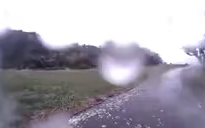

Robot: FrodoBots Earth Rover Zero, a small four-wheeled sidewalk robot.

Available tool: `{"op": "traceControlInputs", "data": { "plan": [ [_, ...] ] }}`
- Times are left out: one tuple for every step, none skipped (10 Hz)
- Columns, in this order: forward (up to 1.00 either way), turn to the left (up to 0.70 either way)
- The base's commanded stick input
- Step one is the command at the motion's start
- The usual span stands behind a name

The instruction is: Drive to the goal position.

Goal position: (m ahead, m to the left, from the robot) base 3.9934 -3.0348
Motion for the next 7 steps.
{"op": "traceControlInputs", "data": {
  "plan": [
    [0.00,-0.70],
    [0.00,-0.70],
    [0.00,-0.41],
    [0.00,-0.11],
    [0.00,0.00],
    [0.00,0.00],
    [0.00,0.00]
  ]
}}
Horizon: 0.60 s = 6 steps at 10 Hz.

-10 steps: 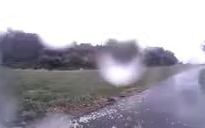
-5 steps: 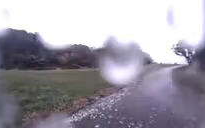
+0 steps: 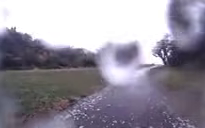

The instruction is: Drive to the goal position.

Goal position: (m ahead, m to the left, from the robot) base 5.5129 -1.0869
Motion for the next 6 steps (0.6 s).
{"op": "traceControlInputs", "data": {
  "plan": [
    [0.00,0.00],
    [0.00,0.00],
    [0.00,0.00],
    [0.00,0.00],
    [0.00,0.00],
    [0.00,0.00]
  ]
}}
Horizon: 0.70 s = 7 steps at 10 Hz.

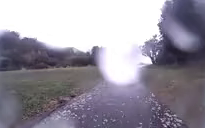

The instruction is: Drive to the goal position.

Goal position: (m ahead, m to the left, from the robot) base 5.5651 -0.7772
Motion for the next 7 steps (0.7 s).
{"op": "traceControlInputs", "data": {
  "plan": [
    [0.00,-0.54],
    [0.00,-0.65],
    [0.00,-0.70],
    [0.00,-0.70],
    [0.00,-0.70],
    [0.00,-0.70],
    [0.00,-0.70]
  ]
}}
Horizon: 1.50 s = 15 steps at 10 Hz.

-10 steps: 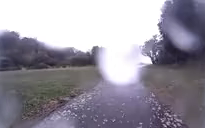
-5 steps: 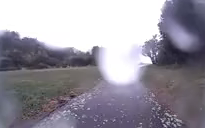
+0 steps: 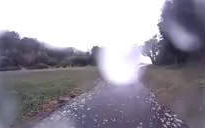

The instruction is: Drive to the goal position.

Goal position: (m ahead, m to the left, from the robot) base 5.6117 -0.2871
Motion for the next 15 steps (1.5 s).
{"op": "traceControlInputs", "data": {
  "plan": [
    [0.00,-0.70],
    [0.00,-0.70],
    [0.00,-0.70],
    [0.00,-0.70],
    [0.00,-0.70],
    [0.00,-0.70],
    [0.00,-0.56],
    [0.00,-0.26],
    [0.00,0.00],
    [0.00,0.00],
    [0.00,0.00],
    [0.00,0.00],
    [0.00,0.00],
    [0.70,0.00],
    [0.70,0.00]
  ]
}}
